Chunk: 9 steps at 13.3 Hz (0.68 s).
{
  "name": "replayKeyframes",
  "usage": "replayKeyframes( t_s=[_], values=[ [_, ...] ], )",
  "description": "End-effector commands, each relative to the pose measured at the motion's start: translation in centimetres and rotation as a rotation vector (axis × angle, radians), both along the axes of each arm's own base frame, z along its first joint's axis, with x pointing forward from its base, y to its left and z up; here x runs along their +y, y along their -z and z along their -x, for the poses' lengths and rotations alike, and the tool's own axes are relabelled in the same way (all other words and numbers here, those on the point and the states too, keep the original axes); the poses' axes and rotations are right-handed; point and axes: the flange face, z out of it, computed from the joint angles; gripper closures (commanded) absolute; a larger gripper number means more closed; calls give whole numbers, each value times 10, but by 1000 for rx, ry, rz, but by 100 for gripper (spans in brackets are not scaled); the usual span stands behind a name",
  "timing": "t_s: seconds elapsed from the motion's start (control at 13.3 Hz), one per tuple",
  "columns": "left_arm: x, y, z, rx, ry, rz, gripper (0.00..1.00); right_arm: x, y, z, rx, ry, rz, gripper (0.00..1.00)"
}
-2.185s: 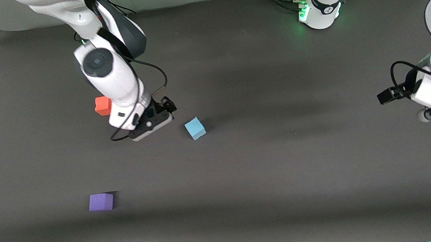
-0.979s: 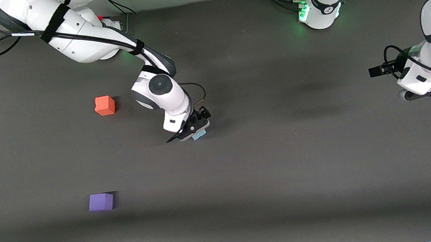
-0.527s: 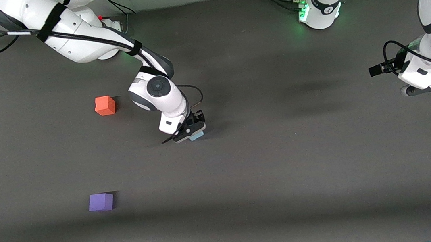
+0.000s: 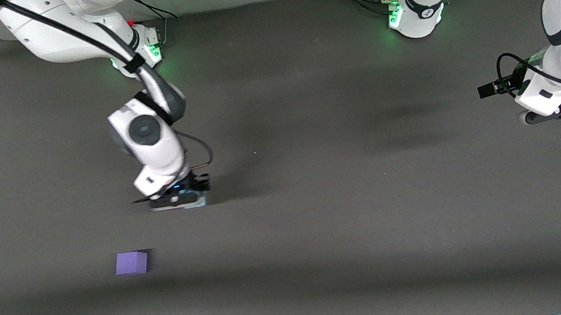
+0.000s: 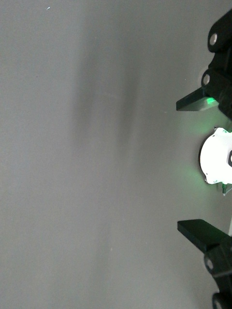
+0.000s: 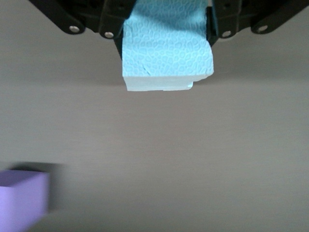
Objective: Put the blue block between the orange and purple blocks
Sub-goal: 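Carry the blue block between the orange and purple blocks and lower it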
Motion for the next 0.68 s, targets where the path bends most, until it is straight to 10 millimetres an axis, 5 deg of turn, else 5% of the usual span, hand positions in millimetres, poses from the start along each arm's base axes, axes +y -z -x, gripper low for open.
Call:
replayKeyframes(
  t_s=[0.0, 0.15, 0.3, 0.6],
  values=[
    [0, -4, 6, 11, 14, 0, 0, -68, -10, 9, 14, -12, -9, 100],
    [0, 0, 6, 17, 14, -1, 0, -116, 8, 13, 29, -60, -25, 100],
    [-1, -1, 6, 17, 17, -1, 0, -129, 35, 24, 17, -57, -45, 100],
    [0, -19, 6, -20, 2, -3, 0, -162, 50, 24, 16, -79, -22, 98]
  ],
)
